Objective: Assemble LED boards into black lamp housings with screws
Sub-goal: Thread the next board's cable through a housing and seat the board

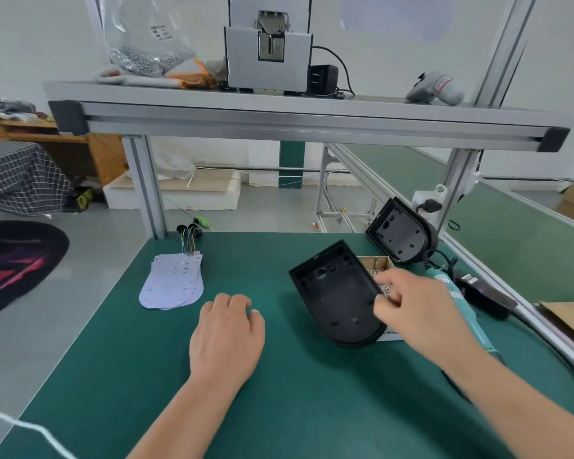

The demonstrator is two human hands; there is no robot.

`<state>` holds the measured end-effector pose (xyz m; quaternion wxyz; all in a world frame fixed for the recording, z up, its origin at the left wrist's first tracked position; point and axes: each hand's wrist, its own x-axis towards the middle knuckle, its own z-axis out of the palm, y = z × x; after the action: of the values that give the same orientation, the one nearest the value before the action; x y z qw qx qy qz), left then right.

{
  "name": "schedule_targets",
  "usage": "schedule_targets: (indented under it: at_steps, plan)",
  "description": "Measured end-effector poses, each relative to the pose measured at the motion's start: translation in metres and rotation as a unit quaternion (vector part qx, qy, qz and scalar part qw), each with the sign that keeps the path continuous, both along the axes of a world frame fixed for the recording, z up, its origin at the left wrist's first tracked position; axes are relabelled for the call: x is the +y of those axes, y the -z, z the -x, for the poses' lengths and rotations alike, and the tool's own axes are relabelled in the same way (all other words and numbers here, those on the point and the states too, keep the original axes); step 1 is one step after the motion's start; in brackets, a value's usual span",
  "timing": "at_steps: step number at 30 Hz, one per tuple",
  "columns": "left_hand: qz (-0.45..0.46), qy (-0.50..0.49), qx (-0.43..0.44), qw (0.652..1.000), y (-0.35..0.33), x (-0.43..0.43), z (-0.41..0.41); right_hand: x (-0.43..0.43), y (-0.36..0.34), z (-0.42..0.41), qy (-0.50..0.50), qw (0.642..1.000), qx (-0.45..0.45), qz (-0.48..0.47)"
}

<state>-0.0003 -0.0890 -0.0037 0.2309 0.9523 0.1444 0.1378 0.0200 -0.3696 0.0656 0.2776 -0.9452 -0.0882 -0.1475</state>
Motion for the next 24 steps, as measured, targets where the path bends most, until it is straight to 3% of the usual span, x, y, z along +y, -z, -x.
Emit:
schedule_targets:
  at_steps: [8,12,16,19,24]
  plan:
    - [0.006,0.023,-0.003,1.0,-0.001,-0.002,0.001,0.016,0.029,0.027,-0.055,0.995,0.075,-0.038]
    - [0.019,0.056,-0.005,0.998,-0.003,-0.003,0.003,0.02,0.037,0.043,-0.094,0.981,0.16,-0.053]
    - [0.058,0.093,-0.022,0.994,-0.006,-0.005,0.006,0.024,0.039,0.057,-0.132,0.97,0.202,-0.029]
    - [0.083,0.101,-0.039,0.991,-0.009,-0.004,0.007,0.023,0.035,0.055,-0.133,0.969,0.206,-0.002]
    - [0.101,0.108,-0.062,0.987,-0.009,-0.003,0.007,0.027,0.012,0.025,-0.096,0.987,0.124,-0.024]
